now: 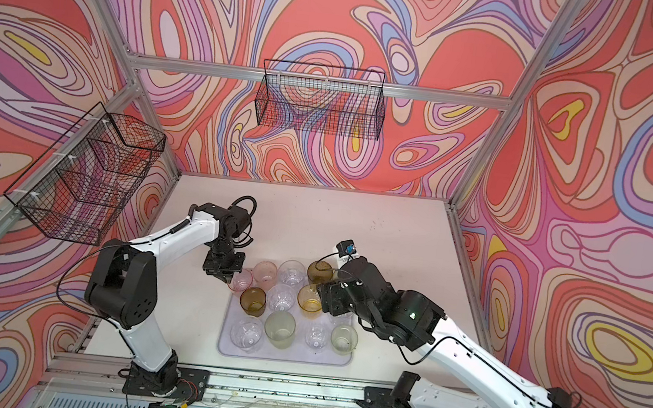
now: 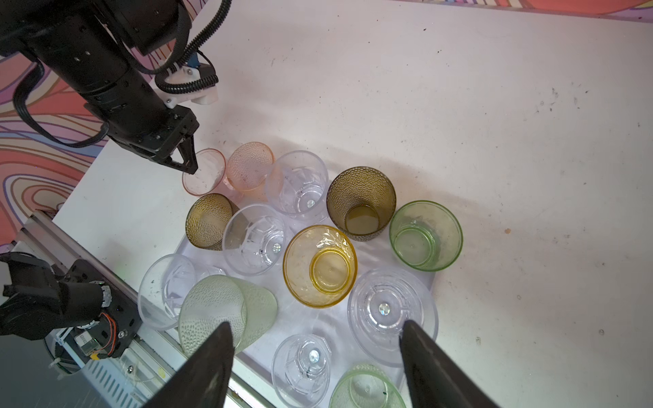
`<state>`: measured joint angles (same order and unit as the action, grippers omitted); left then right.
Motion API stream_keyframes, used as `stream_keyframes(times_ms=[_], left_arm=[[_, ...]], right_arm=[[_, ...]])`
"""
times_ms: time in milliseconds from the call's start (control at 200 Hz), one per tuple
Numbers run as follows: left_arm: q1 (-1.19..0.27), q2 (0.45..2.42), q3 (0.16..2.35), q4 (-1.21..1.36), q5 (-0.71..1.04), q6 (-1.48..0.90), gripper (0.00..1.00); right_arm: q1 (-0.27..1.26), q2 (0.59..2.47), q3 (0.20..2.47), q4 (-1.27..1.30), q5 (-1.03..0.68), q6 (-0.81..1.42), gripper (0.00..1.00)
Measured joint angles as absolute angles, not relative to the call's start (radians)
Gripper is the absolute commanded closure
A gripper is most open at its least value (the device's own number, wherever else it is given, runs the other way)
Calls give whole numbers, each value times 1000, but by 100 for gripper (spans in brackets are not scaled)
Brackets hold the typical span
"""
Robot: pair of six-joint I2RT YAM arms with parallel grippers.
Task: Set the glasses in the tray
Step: 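Lower the pink cup onto the tray corner, then open the left gripper to release the pink cup and raise it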
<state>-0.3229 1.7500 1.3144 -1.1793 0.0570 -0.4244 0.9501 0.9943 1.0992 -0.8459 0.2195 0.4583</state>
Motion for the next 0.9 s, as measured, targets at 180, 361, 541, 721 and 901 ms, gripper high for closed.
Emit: stream_keyframes(times_ms=[180,361,541,721,901], left_arm=[[-327,1750,1309,-1180,56,-432,78],[-328,1750,1309,-1181,55,-435,75],[-328,1734,1309,-1185,51,-442,69],[-328,1682,1320,-1214,38,-442,56],[-328,1622,1393,-1258,13,-441,34]], right_arm=[[950,994,1099,-846,219,458,23],[950,994,1099,-846,219,458,23],[950,994,1099,-845,219,458,23],[950,995,1093,-840,220,457,23],[950,994,1076,-817,228,444,19]])
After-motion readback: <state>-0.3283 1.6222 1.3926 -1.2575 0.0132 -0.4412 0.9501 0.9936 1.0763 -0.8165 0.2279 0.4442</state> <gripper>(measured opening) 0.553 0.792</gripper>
